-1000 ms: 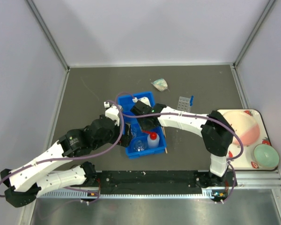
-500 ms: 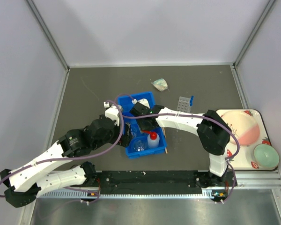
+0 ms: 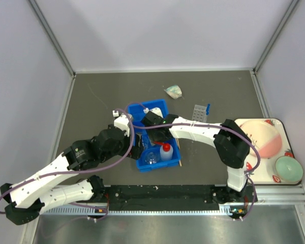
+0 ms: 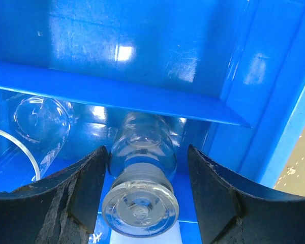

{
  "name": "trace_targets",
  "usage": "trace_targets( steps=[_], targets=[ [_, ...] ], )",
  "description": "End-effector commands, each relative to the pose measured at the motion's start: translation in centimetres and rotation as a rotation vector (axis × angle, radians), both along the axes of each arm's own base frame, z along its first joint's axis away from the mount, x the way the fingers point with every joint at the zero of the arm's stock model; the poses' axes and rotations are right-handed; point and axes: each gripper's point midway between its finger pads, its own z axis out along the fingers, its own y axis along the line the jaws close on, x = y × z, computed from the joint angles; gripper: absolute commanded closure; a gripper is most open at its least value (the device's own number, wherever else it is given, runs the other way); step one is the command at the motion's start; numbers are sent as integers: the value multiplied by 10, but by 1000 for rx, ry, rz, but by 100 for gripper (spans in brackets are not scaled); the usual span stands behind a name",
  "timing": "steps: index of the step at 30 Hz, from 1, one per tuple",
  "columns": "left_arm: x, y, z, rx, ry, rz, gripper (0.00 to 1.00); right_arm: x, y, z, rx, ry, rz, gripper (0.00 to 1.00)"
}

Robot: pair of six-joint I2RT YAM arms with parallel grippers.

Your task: Organize the chemistry lab equipment

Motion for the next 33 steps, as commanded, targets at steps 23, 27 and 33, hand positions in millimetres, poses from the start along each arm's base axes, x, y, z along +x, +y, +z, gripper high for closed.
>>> trace_targets(
  steps=[23, 27, 33],
  targets=[
    [19, -23, 11, -2, -62, -32, 1, 70, -45, 221, 131, -439, -120, 31],
    [29, -31, 9, 14, -63, -17, 1, 108, -69, 213, 134, -427, -182, 32],
    [48, -41, 11, -6, -44, -4, 1, 173, -92, 202, 151, -422, -239, 31]
  ],
)
